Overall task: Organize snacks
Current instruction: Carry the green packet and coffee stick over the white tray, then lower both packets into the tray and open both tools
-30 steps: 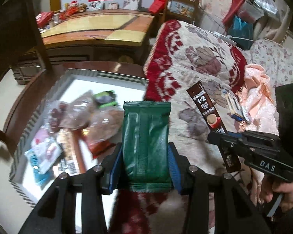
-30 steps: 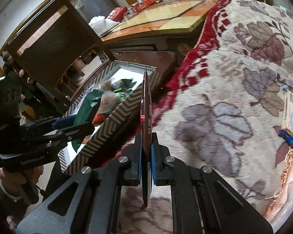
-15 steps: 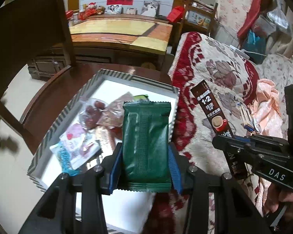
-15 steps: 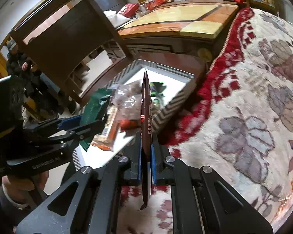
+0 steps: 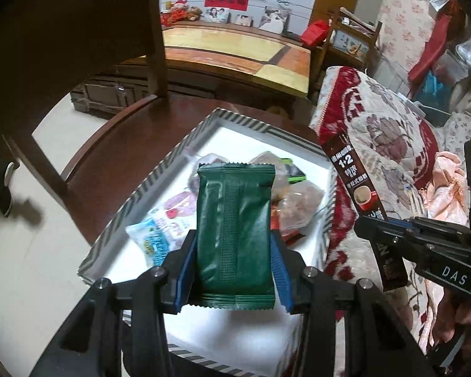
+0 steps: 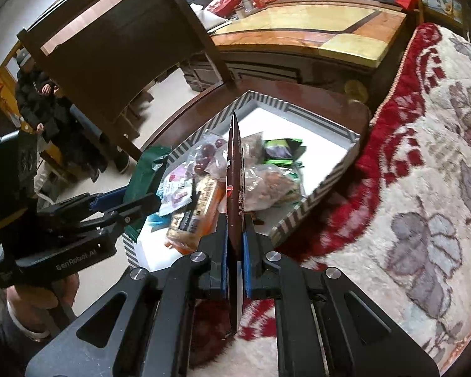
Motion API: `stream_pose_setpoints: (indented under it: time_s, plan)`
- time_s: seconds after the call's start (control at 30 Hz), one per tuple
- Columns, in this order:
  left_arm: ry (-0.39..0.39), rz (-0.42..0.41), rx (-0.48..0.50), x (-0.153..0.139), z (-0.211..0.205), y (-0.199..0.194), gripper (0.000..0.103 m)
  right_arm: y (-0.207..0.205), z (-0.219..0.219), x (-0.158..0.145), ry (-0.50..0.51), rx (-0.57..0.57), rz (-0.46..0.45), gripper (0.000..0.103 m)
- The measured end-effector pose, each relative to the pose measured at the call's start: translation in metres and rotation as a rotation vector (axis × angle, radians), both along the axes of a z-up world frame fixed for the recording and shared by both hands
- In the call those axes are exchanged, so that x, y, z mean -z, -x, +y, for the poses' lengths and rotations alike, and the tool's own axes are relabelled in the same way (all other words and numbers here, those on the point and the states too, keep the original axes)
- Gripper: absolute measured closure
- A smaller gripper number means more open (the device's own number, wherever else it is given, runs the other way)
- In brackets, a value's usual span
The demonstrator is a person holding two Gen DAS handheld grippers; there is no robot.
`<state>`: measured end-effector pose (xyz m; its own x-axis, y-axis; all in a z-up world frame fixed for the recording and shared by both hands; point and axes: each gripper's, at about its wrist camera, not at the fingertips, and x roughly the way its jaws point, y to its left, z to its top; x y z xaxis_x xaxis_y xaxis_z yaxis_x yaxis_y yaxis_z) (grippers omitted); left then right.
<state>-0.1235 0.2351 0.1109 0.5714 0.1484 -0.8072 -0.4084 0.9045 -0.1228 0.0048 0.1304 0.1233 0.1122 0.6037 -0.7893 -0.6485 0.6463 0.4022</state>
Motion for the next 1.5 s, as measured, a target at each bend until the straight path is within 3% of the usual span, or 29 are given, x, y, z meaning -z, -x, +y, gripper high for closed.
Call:
stream_pose_setpoints:
  time_s: [0.47,1.27,1.5]
  plan:
    - [0.022,0.021,-0.053,0.015,0.022,0.007,0.056,0.007,0.045,0.017,0.034,-0.071,0.034,0.096]
    - [0.058,0.050,-0.084,0.037,0.037,0.004,0.056,0.005,0.076,0.042,0.101,-0.072,0.072,0.096]
    - [0.058,0.070,-0.084,0.045,0.036,0.001,0.056,0.003,0.092,0.055,0.161,-0.074,0.076,0.096]
